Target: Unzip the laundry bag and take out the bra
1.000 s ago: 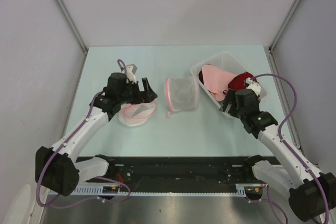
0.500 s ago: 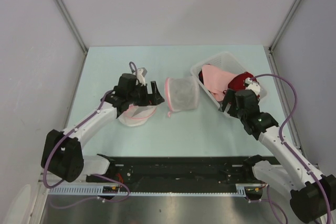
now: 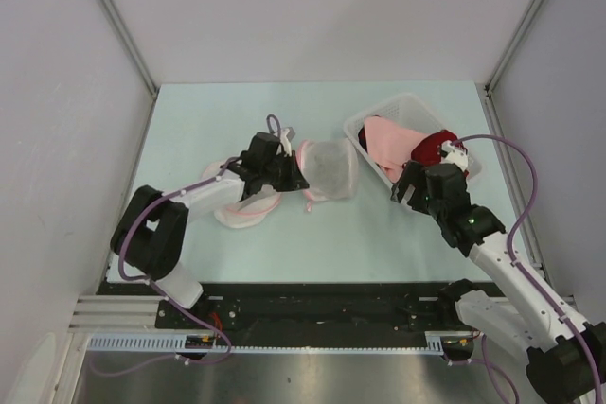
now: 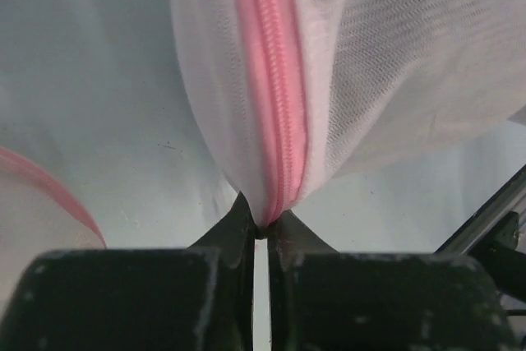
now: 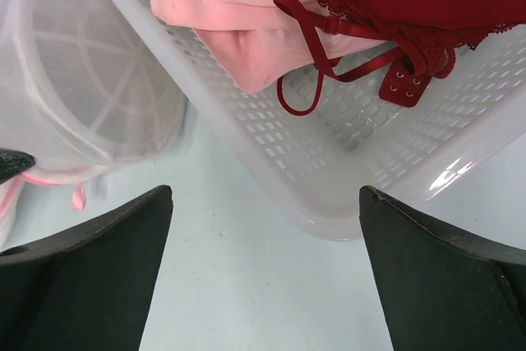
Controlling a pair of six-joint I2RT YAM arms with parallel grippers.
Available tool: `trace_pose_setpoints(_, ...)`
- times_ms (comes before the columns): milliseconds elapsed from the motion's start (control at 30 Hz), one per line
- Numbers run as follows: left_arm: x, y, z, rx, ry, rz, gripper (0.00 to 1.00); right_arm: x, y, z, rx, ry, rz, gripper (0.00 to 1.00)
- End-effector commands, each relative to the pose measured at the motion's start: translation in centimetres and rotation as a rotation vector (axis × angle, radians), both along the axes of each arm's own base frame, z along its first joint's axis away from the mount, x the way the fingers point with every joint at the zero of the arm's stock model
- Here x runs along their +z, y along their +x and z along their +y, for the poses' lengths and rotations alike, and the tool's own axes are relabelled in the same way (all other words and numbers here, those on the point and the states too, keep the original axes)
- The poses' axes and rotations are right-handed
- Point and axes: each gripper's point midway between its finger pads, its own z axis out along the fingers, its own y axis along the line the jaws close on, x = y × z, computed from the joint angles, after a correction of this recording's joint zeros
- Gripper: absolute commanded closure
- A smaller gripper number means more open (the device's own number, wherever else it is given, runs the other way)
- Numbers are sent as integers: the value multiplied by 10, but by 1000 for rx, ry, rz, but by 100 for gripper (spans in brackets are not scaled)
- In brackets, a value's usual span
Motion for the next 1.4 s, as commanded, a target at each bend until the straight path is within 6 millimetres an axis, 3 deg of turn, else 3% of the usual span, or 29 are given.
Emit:
trace_pose_setpoints(0,70,14,-5,30,-41,-166,100,22,1,4,-4,42,-55,0)
trace_pose_setpoints(100,97,10,10,70,57,-257,100,23,2,6,4,46,-61,0)
trace_pose_setpoints(133,124,4,11,71,64,-311,99,23,2,7,10,51,-60,0)
trace_pose_setpoints(300,165,-4,50,118,371,-418,100,22,5,16,39,58,-59,0)
trace_pose_setpoints(433,156,-25,73,108,614,-392,100,17,6,14,27,46,-45,0)
trace_pose_setpoints(533,143,-45,37,24,593,-377,97,14,9,14,13,44,-37,0)
trace_pose_setpoints(567,138,-52,21,-5,569,-365,91,15,10,13,2,48,-41,0)
trace_pose_setpoints(600,124,-68,-9,-114,559,-345,61,14,10,12,-4,47,-39,0)
trace_pose_setpoints(633,119,-73,-18,-147,580,-345,39,16,11,10,-14,46,-47,0)
trace_pose_setpoints(700,109,-76,-20,-163,677,-332,6,18,8,8,-17,44,-49,0)
trace_pose_setpoints(733,112,-69,-13,-116,714,-348,2,21,7,7,-19,46,-62,0)
trace_pose_setpoints(800,121,-63,-7,-87,713,-380,0,23,4,4,-23,44,-67,0)
trace_pose_setpoints(833,139,-63,-4,-71,660,-412,0,26,3,3,-22,43,-77,0)
trace_pose_setpoints(867,144,-65,-8,-104,606,-411,0,27,2,3,-20,45,-80,0)
trace_pose_setpoints(900,151,-57,-2,-72,551,-419,0,29,2,4,-17,50,-86,0)
trace_pose_setpoints(967,174,-60,6,-60,419,-422,0,33,1,9,5,74,-98,0)
trace_pose_setpoints(1000,171,-51,22,-19,395,-401,0,36,1,15,26,97,-105,0)
trace_pose_setpoints(1033,190,-50,29,16,313,-430,0,39,1,21,45,113,-110,0)
trace_pose_setpoints(1067,192,-54,29,-5,252,-415,0,40,0,29,74,130,-111,0)
trace_pose_setpoints(1100,187,-44,43,40,228,-401,0,47,0,44,134,159,-133,0)
trace_pose_setpoints(1133,194,-46,50,64,182,-404,0,49,0,53,167,166,-143,0)
trace_pose_setpoints(1167,192,-47,52,62,153,-386,0,54,-3,73,241,172,-167,0)
trace_pose_setpoints(1200,184,-41,64,105,153,-364,0,56,-4,82,265,173,-176,0)
trace_pose_setpoints(1367,157,-33,90,209,186,-285,1,57,-12,134,366,152,-176,0)
